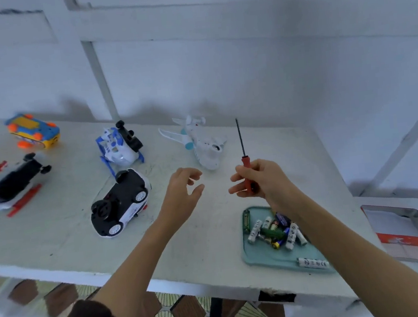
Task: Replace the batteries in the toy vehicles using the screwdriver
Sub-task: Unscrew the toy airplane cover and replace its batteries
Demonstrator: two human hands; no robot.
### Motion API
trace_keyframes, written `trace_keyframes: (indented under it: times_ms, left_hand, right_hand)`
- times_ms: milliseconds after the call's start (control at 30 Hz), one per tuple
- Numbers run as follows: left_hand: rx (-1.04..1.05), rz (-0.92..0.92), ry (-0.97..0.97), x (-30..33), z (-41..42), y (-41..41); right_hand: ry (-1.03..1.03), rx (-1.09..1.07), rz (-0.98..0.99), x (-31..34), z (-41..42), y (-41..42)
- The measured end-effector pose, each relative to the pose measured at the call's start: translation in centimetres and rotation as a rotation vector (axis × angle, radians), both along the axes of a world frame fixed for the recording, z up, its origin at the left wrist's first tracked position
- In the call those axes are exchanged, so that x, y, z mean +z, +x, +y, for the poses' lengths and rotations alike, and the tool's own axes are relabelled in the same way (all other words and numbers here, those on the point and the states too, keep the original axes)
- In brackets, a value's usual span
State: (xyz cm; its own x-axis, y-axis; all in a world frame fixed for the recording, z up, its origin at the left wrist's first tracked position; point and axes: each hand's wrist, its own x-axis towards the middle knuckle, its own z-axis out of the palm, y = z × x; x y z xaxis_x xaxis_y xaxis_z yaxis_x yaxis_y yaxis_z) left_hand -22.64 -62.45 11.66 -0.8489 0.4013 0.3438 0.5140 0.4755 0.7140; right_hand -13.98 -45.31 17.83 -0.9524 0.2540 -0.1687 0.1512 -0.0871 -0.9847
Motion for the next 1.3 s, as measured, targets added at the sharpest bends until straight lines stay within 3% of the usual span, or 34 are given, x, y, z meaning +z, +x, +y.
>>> trace_keyframes:
  times_ms: [133,267,367,533,700,967,1133,1300]
  left_hand:
    - [0.072,-0.131,0.049,-0.1,1.5,-2.0]
    - [0.166,-0.278,0.094,-0.1,3.3,-4.4]
    - [0.217,-0.261,0.073,0.0,4.6,-6.7]
    - [0.332,-0.348,0.139,0.0,7.3,-9.7]
    - [0.252,-0.488,0.187,-0.4,8.5,-10.7]
    - [0.213,-0.529,0.306,-1.1,9.6,-11.5]
    - [0.167,-0.549,0.529,-1.7,8.4,-11.2]
    - [0.102,-0.482,0.561,-1.5,7.0,-9.9]
  right_hand:
    - [0.208,0.032,-0.018,0.0,1.6,-2.8]
    - [0.157,0.120,-0.085,-0.1,3.3,-6.1]
    - [0.086,0.166,-0.081,0.1,4.1,-8.2]
    - [0.277,0.221,-0.011,0.1,5.1,-10.4]
    - [0.284,0.222,-0.003,-0.2,5.6,-12.1]
    - [0.258,0.203,-0.039,-0.7,5.9,-13.9]
    - [0.388,0.218,-0.012,-1.4,5.9,-14.3]
    - [0.624,0.157,0.078,-0.6,5.5,-15.2]
